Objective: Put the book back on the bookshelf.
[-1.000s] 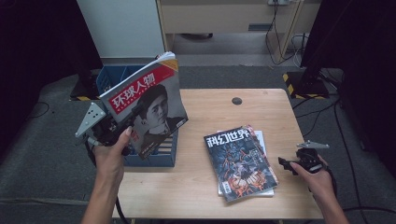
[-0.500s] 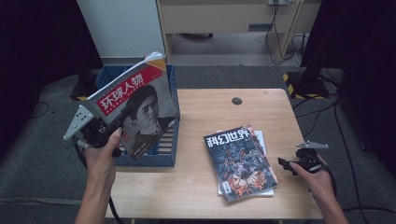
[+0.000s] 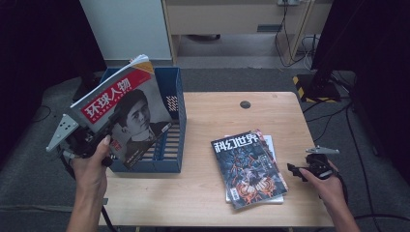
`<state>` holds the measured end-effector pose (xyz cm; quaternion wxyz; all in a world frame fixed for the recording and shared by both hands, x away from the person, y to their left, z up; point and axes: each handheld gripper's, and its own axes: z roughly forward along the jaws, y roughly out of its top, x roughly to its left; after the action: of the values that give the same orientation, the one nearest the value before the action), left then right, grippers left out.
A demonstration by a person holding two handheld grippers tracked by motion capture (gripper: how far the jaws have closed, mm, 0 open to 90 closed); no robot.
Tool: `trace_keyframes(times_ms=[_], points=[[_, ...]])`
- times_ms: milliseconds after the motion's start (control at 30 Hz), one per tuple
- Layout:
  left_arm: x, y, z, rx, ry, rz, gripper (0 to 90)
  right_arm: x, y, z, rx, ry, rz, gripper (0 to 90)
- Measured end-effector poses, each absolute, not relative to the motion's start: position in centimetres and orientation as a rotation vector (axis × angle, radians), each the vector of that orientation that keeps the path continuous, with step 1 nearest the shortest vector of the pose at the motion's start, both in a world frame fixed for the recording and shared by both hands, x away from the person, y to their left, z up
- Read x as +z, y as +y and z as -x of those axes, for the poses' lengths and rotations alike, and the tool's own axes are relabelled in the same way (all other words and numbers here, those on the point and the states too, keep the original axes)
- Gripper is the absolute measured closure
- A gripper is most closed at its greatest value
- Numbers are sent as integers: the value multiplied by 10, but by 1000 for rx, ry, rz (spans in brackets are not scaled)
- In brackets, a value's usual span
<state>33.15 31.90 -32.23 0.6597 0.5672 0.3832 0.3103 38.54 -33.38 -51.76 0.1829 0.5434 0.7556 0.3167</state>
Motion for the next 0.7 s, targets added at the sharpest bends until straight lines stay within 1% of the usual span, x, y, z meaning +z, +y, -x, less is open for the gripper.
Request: trace_keyframes(times_ms=[300,700], points=[[-326,346,-322,732,904,-1253,867,-518,-334,-385,885,2131,-1538,131],[-330,362,-311,738,936,-1232,867,-519,-330,-386,878,2147,-1534,131]])
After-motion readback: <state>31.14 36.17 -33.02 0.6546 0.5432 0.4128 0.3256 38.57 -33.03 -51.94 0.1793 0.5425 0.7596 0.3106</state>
